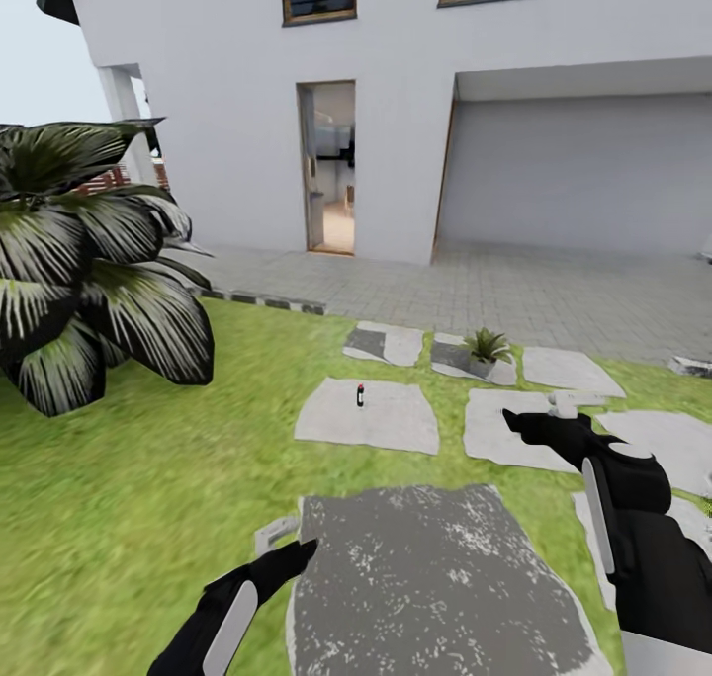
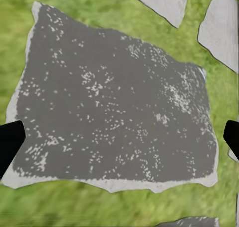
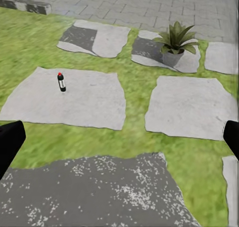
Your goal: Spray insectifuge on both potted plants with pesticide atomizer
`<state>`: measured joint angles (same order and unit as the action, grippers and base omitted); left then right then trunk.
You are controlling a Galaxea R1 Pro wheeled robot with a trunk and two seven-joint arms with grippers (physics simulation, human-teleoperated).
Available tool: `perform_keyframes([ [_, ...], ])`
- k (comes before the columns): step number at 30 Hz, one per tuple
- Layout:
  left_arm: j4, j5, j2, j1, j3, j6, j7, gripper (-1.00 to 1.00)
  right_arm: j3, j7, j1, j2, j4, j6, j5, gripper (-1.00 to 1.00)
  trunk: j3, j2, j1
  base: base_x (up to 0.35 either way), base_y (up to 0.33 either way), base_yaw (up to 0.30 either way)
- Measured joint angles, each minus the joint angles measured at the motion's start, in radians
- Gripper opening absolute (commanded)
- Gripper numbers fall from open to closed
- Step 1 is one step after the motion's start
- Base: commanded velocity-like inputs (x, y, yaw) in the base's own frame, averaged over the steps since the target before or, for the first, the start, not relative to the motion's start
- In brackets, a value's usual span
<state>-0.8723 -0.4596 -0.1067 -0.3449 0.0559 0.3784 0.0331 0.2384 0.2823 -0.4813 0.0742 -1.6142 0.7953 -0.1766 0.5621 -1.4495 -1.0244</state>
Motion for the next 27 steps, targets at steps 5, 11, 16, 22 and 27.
perform_keyframes([
  [5,0.002,-0.001,0.004,0.0,-0.001,-0.001,0.0,1.0,-0.001,0.0,0.0,0.0,0.0,0.0,0.0,1.0,0.0,0.0,0.0,0.323,0.16,-0.274],
  [11,0.003,-0.001,0.006,0.0,-0.001,-0.001,0.0,1.0,-0.003,0.0,0.002,-0.002,0.0,0.0,0.0,1.0,0.0,0.0,0.0,0.313,0.199,-0.276],
  [16,0.003,-0.001,0.007,0.0,-0.001,-0.001,0.0,1.0,-0.003,0.0,0.002,-0.003,0.0,0.0,0.0,1.0,0.0,0.0,0.0,0.307,0.211,-0.276],
  [22,0.004,-0.003,0.007,0.0,-0.002,-0.001,0.0,1.0,-0.004,0.0,0.003,-0.003,0.0,0.002,0.0,1.0,0.0,0.0,0.0,0.305,0.215,-0.187],
  [27,0.004,0.0,0.007,0.0,-0.002,0.0,0.001,1.0,-0.004,0.0,0.005,-0.004,0.0,0.009,0.0,1.0,0.0,0.0,0.0,0.304,0.217,-0.033],
])
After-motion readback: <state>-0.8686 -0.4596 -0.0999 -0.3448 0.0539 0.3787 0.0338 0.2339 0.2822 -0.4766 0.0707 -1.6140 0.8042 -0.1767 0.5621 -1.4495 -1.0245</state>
